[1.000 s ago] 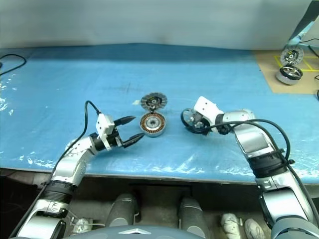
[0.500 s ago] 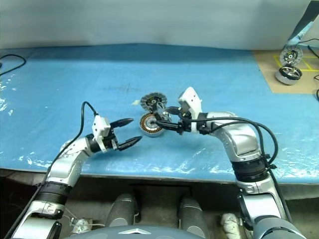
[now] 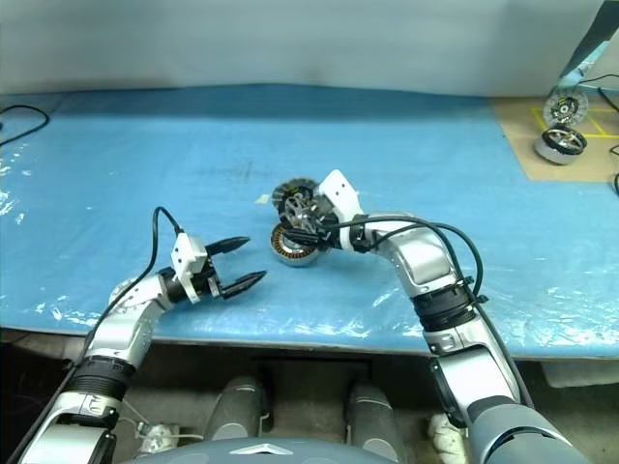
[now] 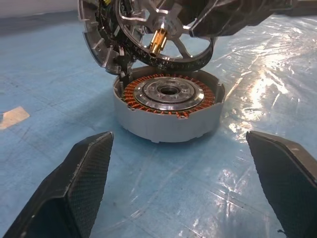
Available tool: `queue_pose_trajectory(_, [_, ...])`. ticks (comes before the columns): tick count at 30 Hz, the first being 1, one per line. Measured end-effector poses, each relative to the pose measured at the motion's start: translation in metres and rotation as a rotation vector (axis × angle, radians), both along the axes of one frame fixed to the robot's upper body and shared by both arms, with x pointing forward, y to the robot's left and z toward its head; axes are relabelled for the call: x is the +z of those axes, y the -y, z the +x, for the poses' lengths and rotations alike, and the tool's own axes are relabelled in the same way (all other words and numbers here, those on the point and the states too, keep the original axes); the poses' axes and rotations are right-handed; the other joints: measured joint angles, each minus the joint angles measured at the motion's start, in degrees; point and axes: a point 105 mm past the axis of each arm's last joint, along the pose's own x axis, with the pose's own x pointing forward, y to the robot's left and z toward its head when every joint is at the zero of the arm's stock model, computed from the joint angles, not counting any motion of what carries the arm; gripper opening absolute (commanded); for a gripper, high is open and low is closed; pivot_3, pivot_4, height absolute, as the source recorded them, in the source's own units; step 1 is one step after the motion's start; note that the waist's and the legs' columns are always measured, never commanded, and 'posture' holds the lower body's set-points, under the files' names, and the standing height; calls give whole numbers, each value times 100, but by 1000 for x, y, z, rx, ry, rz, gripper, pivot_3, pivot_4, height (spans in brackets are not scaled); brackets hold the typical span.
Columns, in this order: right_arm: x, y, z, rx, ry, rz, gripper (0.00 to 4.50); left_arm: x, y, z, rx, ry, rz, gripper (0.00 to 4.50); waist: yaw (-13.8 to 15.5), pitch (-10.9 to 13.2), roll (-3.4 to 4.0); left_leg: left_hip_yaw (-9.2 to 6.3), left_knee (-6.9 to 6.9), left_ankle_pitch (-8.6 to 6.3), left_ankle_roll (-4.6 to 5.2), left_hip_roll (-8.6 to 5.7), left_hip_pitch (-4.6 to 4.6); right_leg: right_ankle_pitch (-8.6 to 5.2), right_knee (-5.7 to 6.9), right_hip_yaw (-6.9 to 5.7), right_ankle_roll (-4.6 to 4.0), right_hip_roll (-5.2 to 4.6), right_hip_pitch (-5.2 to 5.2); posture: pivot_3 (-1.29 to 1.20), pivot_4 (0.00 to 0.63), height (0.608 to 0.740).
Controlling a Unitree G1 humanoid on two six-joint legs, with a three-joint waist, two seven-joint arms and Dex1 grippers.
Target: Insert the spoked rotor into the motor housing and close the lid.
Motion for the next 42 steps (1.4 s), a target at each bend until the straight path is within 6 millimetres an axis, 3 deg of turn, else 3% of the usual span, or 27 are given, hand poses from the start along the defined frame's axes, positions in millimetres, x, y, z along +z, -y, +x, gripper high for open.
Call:
queue_pose_trajectory(25, [-8,4,-6,114,116,-169,3087,-5,6,-2,13,-9,-24,4500,-5,0,-1,0,6,0,1,2,4,0,7,1,0,0,2,0,150,740])
queue_pose_trajectory(29, [-12,6,-3,109,125,-187,4431,-5,6,-3,11,-6,-24,4500,-8,0,-1,0,8,0,1,1,3,0,7,1,0,0,3,0,150,740])
queue_pose_trajectory(35, [-16,7,-5,120,94,-191,4470,-5,4,-3,12,-7,-17,4500,-12,0,-1,0,6,0,2,2,3,0,6,0,-1,0,2,0,150,740])
queue_pose_trajectory(41, [-5,6,-9,136,80,-128,4470,-3,5,-3,10,0,-20,4500,-6,0,-1,0,9,0,2,2,3,0,8,1,-1,0,3,0,150,740])
queue_pose_trajectory(42, [-2,8,-7,122,79,-107,4299,-2,5,-3,10,1,-20,4500,-5,0,-1,0,9,0,2,2,3,0,8,1,-1,0,3,0,150,740])
